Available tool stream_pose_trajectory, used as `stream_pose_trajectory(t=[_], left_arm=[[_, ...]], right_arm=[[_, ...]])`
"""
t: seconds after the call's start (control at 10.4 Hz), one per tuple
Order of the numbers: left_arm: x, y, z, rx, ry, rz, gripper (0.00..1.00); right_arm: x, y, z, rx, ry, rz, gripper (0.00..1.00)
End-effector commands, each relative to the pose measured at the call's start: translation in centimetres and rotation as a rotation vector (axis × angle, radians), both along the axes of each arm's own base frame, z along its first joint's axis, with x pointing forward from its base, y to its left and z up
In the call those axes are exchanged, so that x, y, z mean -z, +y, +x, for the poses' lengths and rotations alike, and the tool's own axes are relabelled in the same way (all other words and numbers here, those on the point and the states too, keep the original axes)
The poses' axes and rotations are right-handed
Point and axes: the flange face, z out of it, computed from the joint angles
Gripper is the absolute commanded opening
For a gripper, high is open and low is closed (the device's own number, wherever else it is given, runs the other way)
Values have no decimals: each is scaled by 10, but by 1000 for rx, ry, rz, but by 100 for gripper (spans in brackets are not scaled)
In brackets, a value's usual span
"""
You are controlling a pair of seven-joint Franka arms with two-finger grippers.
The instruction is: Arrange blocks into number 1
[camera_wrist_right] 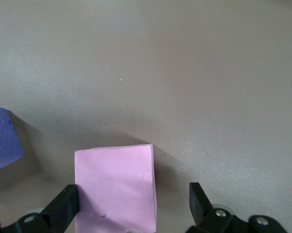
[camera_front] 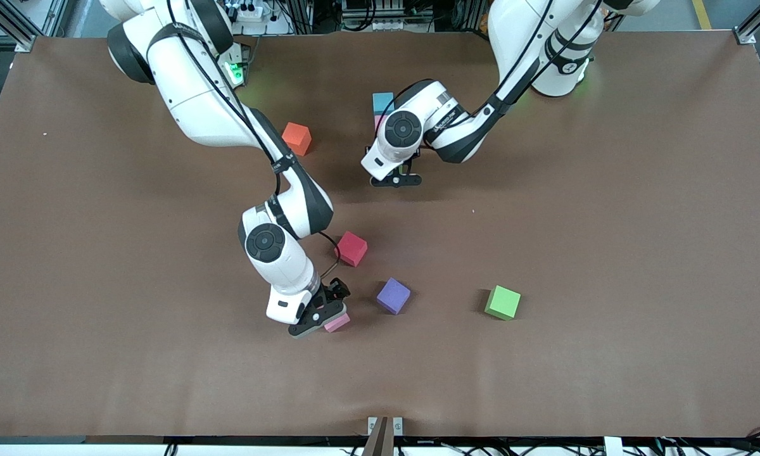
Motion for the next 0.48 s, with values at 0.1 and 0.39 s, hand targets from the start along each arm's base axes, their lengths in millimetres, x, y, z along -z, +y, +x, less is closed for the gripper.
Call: stream_pose_trajectory(t=[0.1,0.39], left_arm=[[3,-3,-7,-19,-33,-1,0],[5,-7,-19,-19,-26,7,0]], right_arm=[[2,2,5,-8,-4,13,100],[-5,6,5,-3,-7,35,100]])
